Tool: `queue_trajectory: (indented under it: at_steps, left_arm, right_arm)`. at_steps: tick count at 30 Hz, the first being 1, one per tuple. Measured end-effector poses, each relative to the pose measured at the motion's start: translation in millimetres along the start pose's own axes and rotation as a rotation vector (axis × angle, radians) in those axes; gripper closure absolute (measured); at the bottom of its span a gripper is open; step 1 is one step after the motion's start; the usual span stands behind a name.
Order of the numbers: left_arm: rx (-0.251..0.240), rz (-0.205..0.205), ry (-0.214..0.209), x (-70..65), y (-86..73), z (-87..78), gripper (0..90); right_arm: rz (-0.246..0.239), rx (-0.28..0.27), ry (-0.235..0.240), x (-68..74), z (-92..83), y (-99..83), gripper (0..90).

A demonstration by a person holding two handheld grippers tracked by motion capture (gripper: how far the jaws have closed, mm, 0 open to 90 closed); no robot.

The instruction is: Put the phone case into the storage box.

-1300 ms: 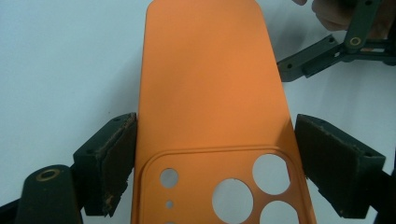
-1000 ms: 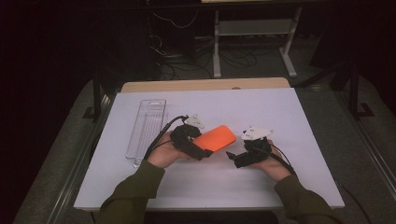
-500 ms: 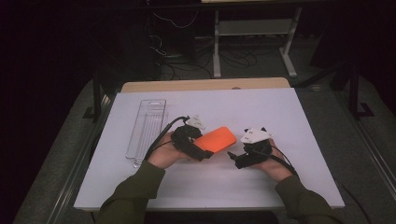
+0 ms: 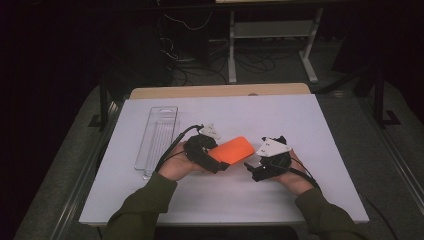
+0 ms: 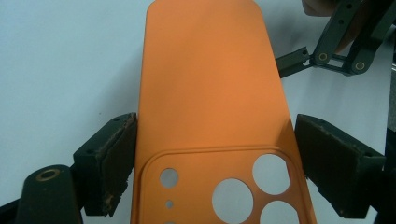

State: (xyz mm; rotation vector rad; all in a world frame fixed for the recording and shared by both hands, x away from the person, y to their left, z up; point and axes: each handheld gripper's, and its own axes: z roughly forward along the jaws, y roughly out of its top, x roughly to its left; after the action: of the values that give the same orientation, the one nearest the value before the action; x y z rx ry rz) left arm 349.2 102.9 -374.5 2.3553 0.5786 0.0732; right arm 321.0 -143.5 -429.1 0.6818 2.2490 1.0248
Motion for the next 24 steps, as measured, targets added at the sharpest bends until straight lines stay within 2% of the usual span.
queue_trajectory:
  at_steps: [2, 3, 4, 6, 8, 9, 10, 11, 12, 15, 19, 24]
  left_arm:
    - [0.004, 0.001, 0.003, 1.0, 0.1, 0.2, 15.3]
    - [-0.007, -0.016, -0.004, 0.6, 0.2, 1.3, 15.3]
    - [0.002, -0.003, -0.004, 1.8, 0.6, 0.9, 15.3]
    - [-0.007, -0.017, -0.003, 0.8, 0.7, 2.1, 15.3]
    - [0.01, -0.003, -0.001, 1.2, 0.7, 2.0, 15.3]
    - [0.011, -0.005, -0.002, 0.8, 0.8, 2.6, 15.3]
    - [0.009, -0.009, -0.001, 0.0, 0.8, 3.3, 15.3]
    - [0.001, -0.015, -0.002, -0.9, 0.9, 4.1, 15.3]
    - [0.015, 0.002, -0.006, 0.1, 1.3, 3.7, 15.3]
    - [0.015, 0.005, -0.007, 0.1, 1.4, 5.0, 15.3]
    - [0.016, 0.008, -0.007, 0.1, 1.2, 5.1, 15.3]
    - [0.015, 0.003, -0.005, 0.2, 1.0, 4.2, 15.3]
  right_arm:
    - [0.005, 0.004, -0.005, 1.2, -1.5, 0.3, 0.0]
    - [-0.008, 0.006, -0.011, 1.5, -2.4, 0.5, 0.0]
    - [-0.024, 0.006, -0.017, 1.6, -3.5, 0.7, 0.0]
    - [-0.04, -0.005, -0.027, 1.8, -4.7, 0.7, 0.0]
    - [-0.042, -0.006, -0.03, 2.6, -5.6, 0.9, 0.0]
    - [-0.057, -0.009, -0.036, 2.4, -5.5, 0.7, 0.0]
    - [-0.05, -0.005, -0.036, 3.6, -6.3, 1.0, 0.0]
    - [-0.061, -0.001, -0.043, 4.1, -6.7, 1.0, 0.0]
    - [-0.078, -0.002, -0.049, 4.2, -6.7, 1.0, 0.0]
    - [-0.094, -0.001, -0.057, 5.1, -7.1, 1.1, 0.0]
    - [-0.1, 0.002, -0.068, 6.3, -6.8, 1.2, 0.0]
    - [-0.142, -0.007, -0.085, 7.5, -6.5, 1.7, 0.0]
